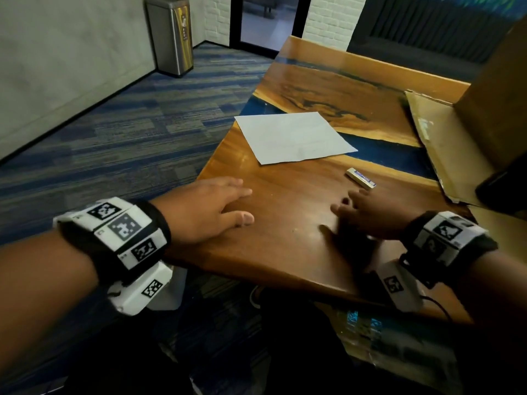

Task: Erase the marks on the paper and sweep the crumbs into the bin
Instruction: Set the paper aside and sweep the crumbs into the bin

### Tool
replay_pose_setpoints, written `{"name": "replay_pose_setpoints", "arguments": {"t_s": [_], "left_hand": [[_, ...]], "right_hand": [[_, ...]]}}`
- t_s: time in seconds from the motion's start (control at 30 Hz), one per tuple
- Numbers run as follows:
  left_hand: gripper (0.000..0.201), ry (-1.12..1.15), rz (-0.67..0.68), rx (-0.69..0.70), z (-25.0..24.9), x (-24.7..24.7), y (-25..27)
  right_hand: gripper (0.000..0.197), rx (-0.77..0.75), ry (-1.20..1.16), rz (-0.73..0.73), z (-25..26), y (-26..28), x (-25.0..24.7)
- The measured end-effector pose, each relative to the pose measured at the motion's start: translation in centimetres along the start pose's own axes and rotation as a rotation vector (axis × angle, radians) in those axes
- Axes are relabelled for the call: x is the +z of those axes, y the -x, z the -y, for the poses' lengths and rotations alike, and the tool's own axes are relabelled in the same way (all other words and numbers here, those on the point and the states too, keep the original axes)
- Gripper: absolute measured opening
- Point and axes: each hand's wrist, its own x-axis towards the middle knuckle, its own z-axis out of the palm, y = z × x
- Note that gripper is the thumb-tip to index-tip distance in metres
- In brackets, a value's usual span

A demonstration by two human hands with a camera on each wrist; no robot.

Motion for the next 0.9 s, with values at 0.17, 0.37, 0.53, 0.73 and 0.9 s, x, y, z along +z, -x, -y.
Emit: {"name": "replay_pose_setpoints", "arguments": {"t_s": [0.17,0.37,0.53,0.73,0.9], "left_hand": [[0.081,-0.202,0.208,-0.075,-1.8,-1.6,-4.0],[0.049,-0.336,0.338,0.111,-3.9,-2.4,-6.0],[0.037,-0.350,0.188,0.170,-5.2,-3.1,-8.0],[0.056,-0.423,0.349,0.282,-7.5,-1.0,-9.9],[0.036,-0.251,0.351,0.342,-6.1,-2.4,-7.2]], "right_hand": [[0.106,-0.291,0.099,0.133,5.0,1.6,3.7],[0.054,-0.494,-0.209,0.059,3.7,1.6,-0.6],[0.098,-0.024,0.176,0.064,-1.7,-0.4,1.0],[0.089,-0.559,-0.137,0.252,3.0,5.1,2.1],[0.057,-0.197,-0.010,-0.082,-2.4,-1.2,-2.0]]}}
